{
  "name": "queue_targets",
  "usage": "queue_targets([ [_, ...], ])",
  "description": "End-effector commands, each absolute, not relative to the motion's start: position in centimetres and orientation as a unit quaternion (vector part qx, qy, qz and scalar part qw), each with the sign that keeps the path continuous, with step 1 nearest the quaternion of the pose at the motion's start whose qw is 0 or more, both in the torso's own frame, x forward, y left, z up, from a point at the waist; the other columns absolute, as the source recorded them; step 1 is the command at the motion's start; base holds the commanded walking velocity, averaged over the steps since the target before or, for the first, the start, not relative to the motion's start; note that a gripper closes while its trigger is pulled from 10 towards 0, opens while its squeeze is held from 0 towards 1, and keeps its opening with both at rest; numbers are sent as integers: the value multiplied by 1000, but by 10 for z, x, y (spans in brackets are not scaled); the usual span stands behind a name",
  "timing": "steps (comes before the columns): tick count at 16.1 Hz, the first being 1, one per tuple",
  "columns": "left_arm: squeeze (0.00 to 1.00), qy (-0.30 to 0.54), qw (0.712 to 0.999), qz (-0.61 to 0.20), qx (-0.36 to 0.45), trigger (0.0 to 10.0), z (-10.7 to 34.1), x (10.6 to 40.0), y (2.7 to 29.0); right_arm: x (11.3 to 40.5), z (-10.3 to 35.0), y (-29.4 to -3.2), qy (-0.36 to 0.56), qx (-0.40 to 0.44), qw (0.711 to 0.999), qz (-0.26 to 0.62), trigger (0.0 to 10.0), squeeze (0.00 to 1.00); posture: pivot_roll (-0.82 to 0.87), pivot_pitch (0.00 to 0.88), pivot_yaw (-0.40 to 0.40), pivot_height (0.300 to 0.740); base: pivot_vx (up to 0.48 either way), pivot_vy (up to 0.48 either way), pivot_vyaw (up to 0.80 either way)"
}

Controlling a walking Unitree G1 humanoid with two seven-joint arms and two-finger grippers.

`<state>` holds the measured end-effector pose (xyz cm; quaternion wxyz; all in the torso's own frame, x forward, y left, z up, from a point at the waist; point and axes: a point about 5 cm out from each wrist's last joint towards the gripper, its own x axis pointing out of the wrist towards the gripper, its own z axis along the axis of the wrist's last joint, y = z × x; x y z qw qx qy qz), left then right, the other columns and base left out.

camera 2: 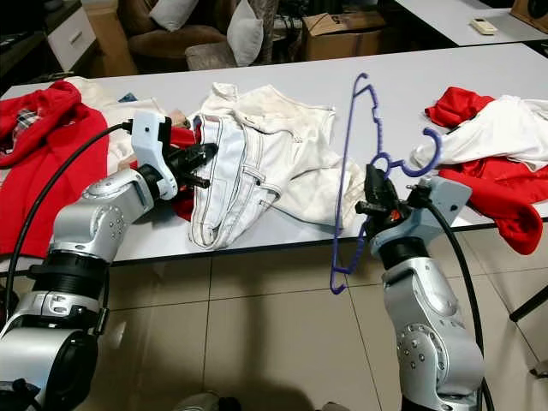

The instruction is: Hang hanger

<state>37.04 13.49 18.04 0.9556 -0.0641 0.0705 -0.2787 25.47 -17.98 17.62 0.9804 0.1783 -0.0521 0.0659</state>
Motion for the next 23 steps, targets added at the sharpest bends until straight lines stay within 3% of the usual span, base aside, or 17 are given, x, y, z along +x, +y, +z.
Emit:
queue_targets([
  [1, 0, 67, 960, -269, -40, 0, 183, 373, 138, 254, 185, -171, -64, 178, 976, 104, 10000, 0, -144, 0, 99, 740, 0, 0, 0],
  [4, 0, 29, 965, -262, -3, 0, 193, 375, 137, 245, 205, -145, -54, 145, 959, 237, 10000, 0, -146, 0, 95, 740, 0, 0, 0],
  [10, 0, 3, 966, -257, 29, 0, 201, 371, 136, 234, 203, -119, 42, 119, 940, 317, 10000, 0, -135, 0, 77, 740, 0, 0, 0],
  [15, 0, -3, 965, -256, 51, 0, 203, 369, 133, 234, 168, -129, 213, 122, 936, 251, 10000, 0, -135, 0, 82, 740, 0, 0, 0],
  [20, 0, 10, 963, -254, 92, 0, 199, 368, 131, 243, 170, -161, 247, 127, 950, 140, 10000, 0, -136, 0, 92, 740, 0, 0, 0],
  [23, 0, 34, 962, -255, 93, 0, 190, 362, 126, 241, 175, -188, 293, 79, 952, 37, 10000, 0, -142, 0, 103, 740, 0, 0, 0],
])
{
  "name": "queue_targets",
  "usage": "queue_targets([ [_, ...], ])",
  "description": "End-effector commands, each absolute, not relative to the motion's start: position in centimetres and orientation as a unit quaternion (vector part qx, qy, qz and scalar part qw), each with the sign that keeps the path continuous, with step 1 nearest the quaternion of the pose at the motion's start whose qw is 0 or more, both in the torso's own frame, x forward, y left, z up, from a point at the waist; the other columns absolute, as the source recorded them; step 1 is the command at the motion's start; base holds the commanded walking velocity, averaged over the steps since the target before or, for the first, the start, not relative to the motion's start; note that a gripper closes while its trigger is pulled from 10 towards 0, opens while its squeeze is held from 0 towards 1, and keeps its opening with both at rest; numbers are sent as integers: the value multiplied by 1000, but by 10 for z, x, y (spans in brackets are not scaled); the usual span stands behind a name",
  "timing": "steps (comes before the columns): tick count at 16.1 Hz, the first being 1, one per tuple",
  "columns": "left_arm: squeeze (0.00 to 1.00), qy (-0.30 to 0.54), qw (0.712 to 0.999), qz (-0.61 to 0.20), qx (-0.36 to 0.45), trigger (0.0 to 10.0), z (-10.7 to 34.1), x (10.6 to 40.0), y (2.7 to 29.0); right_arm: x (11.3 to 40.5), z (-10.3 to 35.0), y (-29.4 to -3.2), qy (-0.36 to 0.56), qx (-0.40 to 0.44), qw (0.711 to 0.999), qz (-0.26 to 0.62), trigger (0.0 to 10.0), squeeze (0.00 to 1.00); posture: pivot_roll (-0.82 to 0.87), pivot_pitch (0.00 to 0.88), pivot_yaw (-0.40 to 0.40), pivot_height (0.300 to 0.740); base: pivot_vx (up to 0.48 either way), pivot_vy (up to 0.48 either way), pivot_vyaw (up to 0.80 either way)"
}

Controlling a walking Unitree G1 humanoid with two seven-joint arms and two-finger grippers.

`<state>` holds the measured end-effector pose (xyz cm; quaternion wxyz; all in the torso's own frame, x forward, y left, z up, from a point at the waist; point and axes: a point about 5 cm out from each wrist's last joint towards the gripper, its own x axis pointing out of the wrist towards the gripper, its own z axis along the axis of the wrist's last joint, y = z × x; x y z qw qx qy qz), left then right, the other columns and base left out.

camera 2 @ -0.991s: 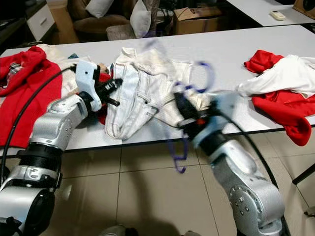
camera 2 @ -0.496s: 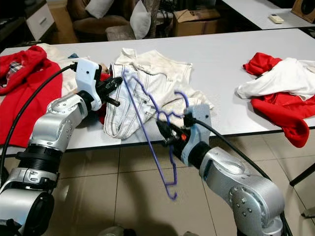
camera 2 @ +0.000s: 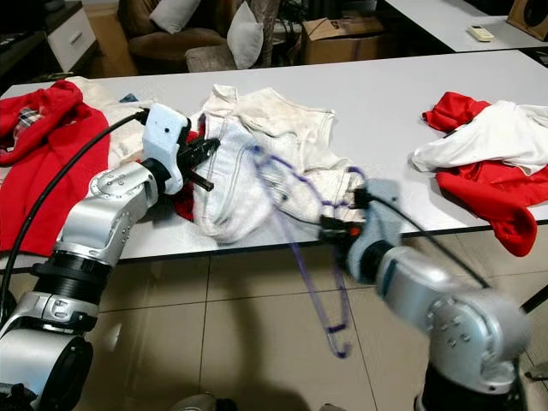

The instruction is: Hang hanger

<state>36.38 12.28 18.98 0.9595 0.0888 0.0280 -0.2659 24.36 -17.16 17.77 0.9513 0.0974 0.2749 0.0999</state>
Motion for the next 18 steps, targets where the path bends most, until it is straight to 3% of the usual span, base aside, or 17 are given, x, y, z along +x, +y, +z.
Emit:
queue_targets([
  [1, 0, 44, 962, -256, 87, 0, 186, 360, 125, 240, 176, -191, 301, 67, 951, 22, 10000, 0, -144, 0, 105, 740, 0, 0, 0],
  [4, 0, 173, 961, -209, 56, 0, 131, 334, 131, 235, 178, -200, 318, 26, 948, -3, 10000, 0, -156, 0, 108, 740, 0, 0, 0],
  [7, 0, 205, 960, -184, 56, 0, 120, 325, 136, 239, 189, -191, 292, 5, 956, 27, 10000, 0, -153, 0, 99, 740, 0, 0, 0],
  [9, 0, 188, 964, -177, 57, 0, 127, 324, 135, 242, 202, -156, 237, 4, 960, 149, 10000, 0, -143, 0, 87, 740, 0, 0, 0],
  [12, 0, 144, 968, -198, 54, 0, 142, 327, 127, 240, 193, -141, 261, -28, 947, 186, 10000, 0, -143, 0, 87, 740, 0, 0, 0],
  [14, 0, 133, 966, -214, 57, 0, 145, 326, 123, 244, 183, -139, 274, -45, 944, 179, 10000, 0, -135, 0, 89, 740, 0, 0, 0],
  [17, 0, 127, 964, -225, 60, 0, 147, 325, 120, 260, 182, -149, 247, -59, 961, 112, 10000, 0, -134, 0, 98, 740, 0, 0, 0],
  [18, 0, 125, 965, -223, 64, 0, 148, 326, 121, 271, 203, -152, 159, -22, 983, 89, 10000, 0, -134, 0, 99, 740, 0, 0, 0],
])
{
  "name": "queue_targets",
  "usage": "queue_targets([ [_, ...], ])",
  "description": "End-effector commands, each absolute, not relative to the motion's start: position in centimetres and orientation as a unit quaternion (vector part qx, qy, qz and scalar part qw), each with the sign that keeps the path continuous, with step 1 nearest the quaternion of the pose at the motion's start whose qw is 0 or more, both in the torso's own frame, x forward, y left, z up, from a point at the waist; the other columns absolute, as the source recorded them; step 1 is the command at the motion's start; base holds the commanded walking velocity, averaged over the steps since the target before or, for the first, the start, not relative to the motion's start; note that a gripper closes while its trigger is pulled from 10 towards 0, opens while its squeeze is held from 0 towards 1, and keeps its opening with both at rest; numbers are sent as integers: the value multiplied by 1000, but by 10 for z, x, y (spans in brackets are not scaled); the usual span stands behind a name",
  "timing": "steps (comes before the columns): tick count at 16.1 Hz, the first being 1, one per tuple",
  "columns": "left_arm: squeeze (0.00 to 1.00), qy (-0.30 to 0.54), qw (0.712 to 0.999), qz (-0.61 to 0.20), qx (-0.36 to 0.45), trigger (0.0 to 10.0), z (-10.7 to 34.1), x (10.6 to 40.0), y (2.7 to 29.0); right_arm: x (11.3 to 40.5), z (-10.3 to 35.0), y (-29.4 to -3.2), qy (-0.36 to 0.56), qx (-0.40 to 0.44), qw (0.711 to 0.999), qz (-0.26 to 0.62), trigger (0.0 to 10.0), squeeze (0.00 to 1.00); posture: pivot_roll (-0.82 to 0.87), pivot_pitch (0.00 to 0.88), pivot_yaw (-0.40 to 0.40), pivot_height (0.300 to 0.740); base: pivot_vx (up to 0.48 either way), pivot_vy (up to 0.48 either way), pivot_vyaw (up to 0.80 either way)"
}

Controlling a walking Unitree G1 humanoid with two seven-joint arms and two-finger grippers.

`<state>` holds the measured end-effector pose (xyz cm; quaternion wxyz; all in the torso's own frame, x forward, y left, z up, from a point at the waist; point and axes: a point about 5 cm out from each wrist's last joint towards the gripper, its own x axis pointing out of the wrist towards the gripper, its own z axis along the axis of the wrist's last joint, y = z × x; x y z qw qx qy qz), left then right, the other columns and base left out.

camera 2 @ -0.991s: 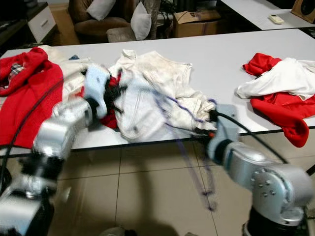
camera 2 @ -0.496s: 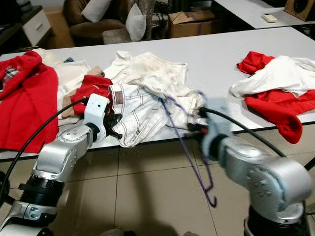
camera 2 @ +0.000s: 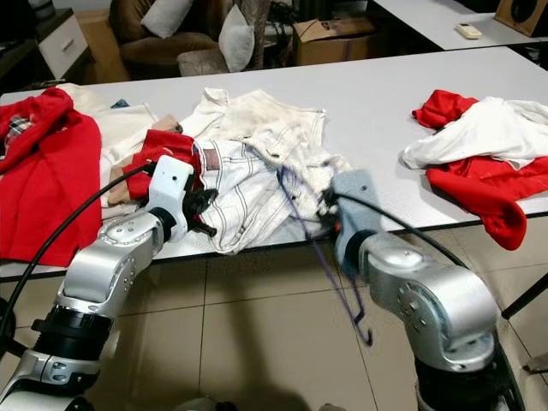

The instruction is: Hang hanger

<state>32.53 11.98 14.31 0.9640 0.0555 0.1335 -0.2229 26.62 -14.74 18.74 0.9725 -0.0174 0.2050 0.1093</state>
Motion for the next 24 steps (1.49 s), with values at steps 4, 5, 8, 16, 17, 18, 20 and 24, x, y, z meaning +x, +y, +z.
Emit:
queue_targets([
  [4, 0, 117, 969, -209, 68, 0, 151, 329, 125, 276, 266, -168, -68, 134, 987, 61, 10000, 0, -133, 0, 102, 740, 0, 0, 0],
  [5, 0, 118, 969, -207, 68, 0, 150, 329, 125, 275, 268, -173, -85, 139, 985, 50, 10000, 0, -133, 0, 106, 740, 0, 0, 0],
  [8, 0, 123, 968, -207, 70, 0, 148, 329, 125, 270, 242, -154, 3, 78, 989, 123, 10000, 0, -135, 0, 110, 740, 0, 0, 0],
  [16, 0, 127, 966, -214, 66, 0, 145, 327, 120, 245, 192, -136, 188, -48, 947, 254, 10000, 0, -132, 0, 96, 740, 0, 0, 0],
  [17, 0, 127, 966, -214, 66, 0, 145, 327, 120, 244, 194, -136, 186, -54, 945, 262, 10000, 0, -131, 0, 94, 740, 0, 0, 0],
  [18, 0, 126, 966, -214, 67, 0, 145, 327, 121, 250, 200, -139, 163, -47, 954, 246, 10000, 0, -131, 0, 91, 740, 0, 0, 0],
  [20, 0, 123, 966, -216, 70, 0, 146, 326, 120, 256, 206, -142, 142, -46, 961, 232, 10000, 0, -129, 0, 89, 740, 0, 0, 0],
  [24, 0, 110, 963, -234, 80, 0, 149, 326, 115, 274, 201, -148, 163, 18, 968, 190, 10000, 0, -132, 0, 88, 740, 0, 0, 0],
])
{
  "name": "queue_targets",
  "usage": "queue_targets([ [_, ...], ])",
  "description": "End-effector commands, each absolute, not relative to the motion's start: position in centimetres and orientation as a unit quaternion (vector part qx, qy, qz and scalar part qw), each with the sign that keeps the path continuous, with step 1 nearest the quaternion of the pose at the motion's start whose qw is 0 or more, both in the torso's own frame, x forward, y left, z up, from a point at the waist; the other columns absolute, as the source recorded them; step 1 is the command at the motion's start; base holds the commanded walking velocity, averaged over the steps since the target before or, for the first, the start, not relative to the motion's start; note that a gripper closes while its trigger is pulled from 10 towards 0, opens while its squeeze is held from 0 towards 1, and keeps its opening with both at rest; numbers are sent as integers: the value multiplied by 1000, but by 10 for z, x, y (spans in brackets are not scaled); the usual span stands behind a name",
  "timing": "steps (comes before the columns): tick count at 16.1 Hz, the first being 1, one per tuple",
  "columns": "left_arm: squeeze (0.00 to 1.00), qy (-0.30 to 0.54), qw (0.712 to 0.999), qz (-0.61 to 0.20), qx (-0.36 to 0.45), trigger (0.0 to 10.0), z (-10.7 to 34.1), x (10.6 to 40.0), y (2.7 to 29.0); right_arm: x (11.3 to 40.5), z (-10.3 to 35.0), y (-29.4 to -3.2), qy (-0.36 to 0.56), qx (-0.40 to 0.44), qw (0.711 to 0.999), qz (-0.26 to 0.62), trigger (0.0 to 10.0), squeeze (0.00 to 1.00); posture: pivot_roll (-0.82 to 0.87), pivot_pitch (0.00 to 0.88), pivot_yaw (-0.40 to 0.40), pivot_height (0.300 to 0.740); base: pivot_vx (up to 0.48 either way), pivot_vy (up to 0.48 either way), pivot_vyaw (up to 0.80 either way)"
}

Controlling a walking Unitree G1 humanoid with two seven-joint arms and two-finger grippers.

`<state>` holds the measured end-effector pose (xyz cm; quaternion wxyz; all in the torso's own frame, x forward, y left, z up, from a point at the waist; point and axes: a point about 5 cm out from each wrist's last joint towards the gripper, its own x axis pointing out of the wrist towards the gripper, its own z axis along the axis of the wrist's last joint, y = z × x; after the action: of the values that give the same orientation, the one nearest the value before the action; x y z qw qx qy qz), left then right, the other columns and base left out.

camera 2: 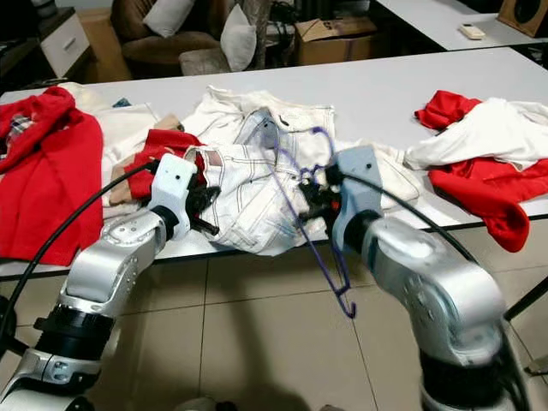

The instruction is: Hang hanger

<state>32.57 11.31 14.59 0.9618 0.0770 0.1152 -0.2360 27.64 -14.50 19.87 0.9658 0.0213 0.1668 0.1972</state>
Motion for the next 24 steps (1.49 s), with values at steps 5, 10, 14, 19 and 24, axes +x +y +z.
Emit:
queue_targets([
  [5, 0, 99, 962, -233, 99, 0, 153, 328, 118, 286, 187, -155, 241, -29, 937, 249, 10000, 0, -119, 0, 71, 740, 0, 0, 0],
  [10, 0, 91, 955, -261, 106, 0, 153, 325, 109, 326, 203, -166, 158, -11, 966, 202, 10000, 0, -119, 0, 70, 740, 0, 0, 0],
  [14, 0, 98, 951, -273, 110, 0, 149, 322, 106, 339, 233, -176, 4, 65, 976, 206, 10000, 0, -119, 0, 70, 740, 0, 0, 0],
  [19, 0, 110, 962, -229, 105, 10000, 143, 322, 125, 307, 248, -190, -75, 113, 964, 227, 10000, 0, -113, 0, 72, 740, 0, 0, 0],
  [24, 1000, 87, 943, -320, -13, 10000, 166, 317, 138, 272, 202, -175, 4, 99, 963, 252, 10000, 0, -125, 0, 91, 740, 0, 0, 0],
])
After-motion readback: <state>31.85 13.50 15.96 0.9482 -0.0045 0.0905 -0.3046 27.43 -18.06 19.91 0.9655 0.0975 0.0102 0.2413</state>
